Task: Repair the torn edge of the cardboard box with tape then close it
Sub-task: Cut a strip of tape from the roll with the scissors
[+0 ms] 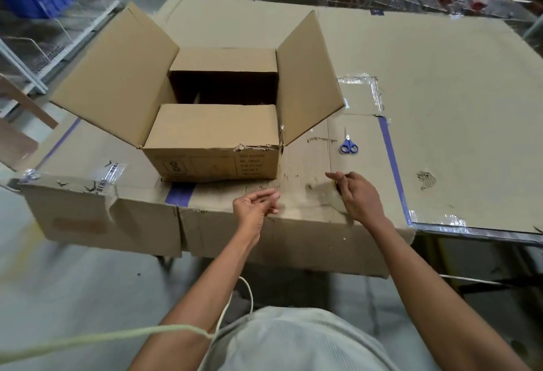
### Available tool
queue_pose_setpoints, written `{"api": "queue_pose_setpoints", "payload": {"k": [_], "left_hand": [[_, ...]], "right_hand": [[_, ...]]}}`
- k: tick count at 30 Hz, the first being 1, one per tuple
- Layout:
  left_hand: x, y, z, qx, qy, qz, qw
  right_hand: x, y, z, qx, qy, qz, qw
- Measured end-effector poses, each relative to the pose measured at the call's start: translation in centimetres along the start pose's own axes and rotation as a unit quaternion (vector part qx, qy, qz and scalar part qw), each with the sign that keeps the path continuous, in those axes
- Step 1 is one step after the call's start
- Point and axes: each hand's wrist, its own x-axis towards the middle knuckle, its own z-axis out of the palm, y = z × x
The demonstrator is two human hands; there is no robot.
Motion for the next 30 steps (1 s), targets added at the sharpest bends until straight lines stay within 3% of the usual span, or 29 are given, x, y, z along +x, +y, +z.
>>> {"api": "queue_pose_setpoints", "payload": {"k": [12,18,24,30], "left_hand": [[-0.4,-0.4,-0.8,0.021,-0.004,0.024,0.999],[0.2,0.0,-2.5,0.139,-0.063,0.035,0.988],[-0.3,0.7,-2.9,0.142,-0.086,0.032,0.986],[-0.2,0.9,-3.1,0.141,-0.09,0.035,0.985]], "right_hand": [[0.5,-0.9,1.1,0.024,0.056,0.073,0.996],[3.9,-2.0,-1.1,0.083,-0.009,0.161,0.983],[9.2,-1.8,-2.4,0.096,0.094,0.242,0.961],[11.6,0.8,-1.4,0.081,0.066,0.312,0.944]]}}
